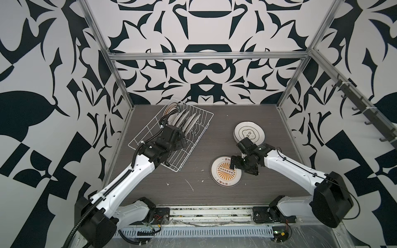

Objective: Unload the plates from the dish rack
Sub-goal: Place a plate on the plate.

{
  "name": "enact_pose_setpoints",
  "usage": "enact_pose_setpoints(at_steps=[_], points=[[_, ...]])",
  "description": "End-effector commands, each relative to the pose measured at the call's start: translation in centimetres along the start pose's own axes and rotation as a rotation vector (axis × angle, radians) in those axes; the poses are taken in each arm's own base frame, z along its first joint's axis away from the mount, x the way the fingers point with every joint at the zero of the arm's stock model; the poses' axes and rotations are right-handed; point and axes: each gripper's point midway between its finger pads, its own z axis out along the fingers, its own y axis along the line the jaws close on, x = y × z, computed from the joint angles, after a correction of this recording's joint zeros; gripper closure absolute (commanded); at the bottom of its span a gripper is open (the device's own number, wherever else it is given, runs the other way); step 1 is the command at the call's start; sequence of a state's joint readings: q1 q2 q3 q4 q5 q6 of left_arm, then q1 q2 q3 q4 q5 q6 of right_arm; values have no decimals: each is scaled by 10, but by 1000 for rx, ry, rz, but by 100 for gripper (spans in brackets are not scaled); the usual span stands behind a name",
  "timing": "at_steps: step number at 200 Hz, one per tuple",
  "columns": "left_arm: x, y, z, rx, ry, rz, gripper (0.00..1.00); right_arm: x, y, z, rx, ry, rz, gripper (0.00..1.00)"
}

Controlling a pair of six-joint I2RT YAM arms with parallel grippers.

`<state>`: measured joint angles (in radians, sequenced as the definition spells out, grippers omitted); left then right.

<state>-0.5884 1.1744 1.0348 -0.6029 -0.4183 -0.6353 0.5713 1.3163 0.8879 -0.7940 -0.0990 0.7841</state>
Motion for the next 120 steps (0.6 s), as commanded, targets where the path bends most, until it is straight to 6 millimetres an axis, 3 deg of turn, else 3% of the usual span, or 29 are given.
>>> enact_pose_setpoints(at_steps=[1, 43, 83, 120], points=[[-10, -14, 10, 14, 11, 64, 1, -14, 6, -17, 8, -60, -49, 1], [-17, -49, 35, 4, 27, 194, 0, -30, 10, -25, 25, -122, -74, 1], [-25, -73, 60, -13, 48, 274, 1, -49, 18, -41, 18, -199, -96, 1], [-26, -90, 83, -30, 81, 360, 5, -57, 20, -45, 16, -204, -129, 1]])
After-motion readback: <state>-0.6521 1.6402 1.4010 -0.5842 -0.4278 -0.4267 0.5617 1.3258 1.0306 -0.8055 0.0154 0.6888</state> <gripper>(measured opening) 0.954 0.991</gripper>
